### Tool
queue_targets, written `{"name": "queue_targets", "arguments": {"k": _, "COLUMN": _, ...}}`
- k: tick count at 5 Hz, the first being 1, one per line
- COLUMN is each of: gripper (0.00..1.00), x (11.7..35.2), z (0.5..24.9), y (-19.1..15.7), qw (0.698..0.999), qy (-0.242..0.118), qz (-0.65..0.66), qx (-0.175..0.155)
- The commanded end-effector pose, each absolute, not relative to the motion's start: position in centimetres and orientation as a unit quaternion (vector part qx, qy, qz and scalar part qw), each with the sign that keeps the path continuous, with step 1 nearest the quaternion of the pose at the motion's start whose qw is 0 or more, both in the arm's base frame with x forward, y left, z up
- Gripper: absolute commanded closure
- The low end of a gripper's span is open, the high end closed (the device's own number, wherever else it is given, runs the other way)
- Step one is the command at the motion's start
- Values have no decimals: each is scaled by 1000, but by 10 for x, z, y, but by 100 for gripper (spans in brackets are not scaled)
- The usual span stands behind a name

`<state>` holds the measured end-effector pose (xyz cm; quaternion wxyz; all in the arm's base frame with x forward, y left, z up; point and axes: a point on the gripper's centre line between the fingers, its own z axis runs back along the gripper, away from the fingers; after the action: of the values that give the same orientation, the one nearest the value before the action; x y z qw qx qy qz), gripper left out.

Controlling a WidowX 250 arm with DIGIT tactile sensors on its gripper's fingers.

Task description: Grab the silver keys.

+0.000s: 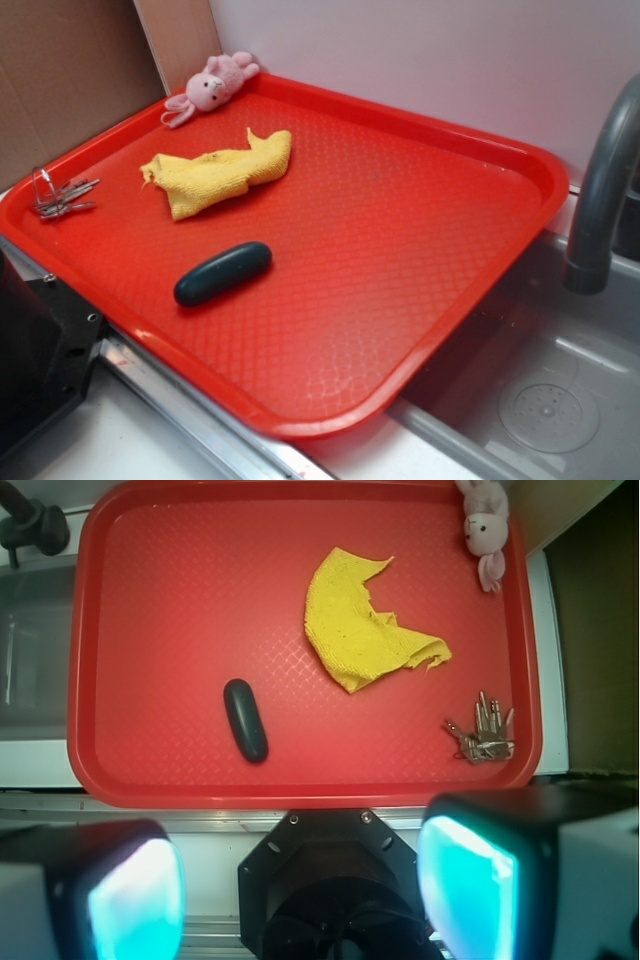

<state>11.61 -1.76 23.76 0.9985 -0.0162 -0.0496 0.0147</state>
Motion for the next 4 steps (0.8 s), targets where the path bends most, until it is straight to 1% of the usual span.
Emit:
{"name": "queue_targets", "arguments": {"k": 1, "gripper": 0, "x": 116, "z": 238, "y": -18, "qw": 999, "qy": -50, "qz": 15, "qx": -16}}
{"name": "queue_targets", "arguments": {"k": 2, "gripper": 0, "x": 130, "z": 216, "y": 26, "qw": 990, "qy": -41, "qz": 133, "qx": -27}}
{"name": "queue_targets", "arguments": {"k": 3, "gripper": 0, "x": 125, "z": 190, "y": 50, "qw": 975, "qy": -17, "qz": 221, "qx": -23}}
{"name": "queue_targets", "arguments": {"k": 4, "gripper": 0, "x": 125, "z": 157, "y": 68, "qw": 955, "qy": -1, "qz": 298, "qx": 1}}
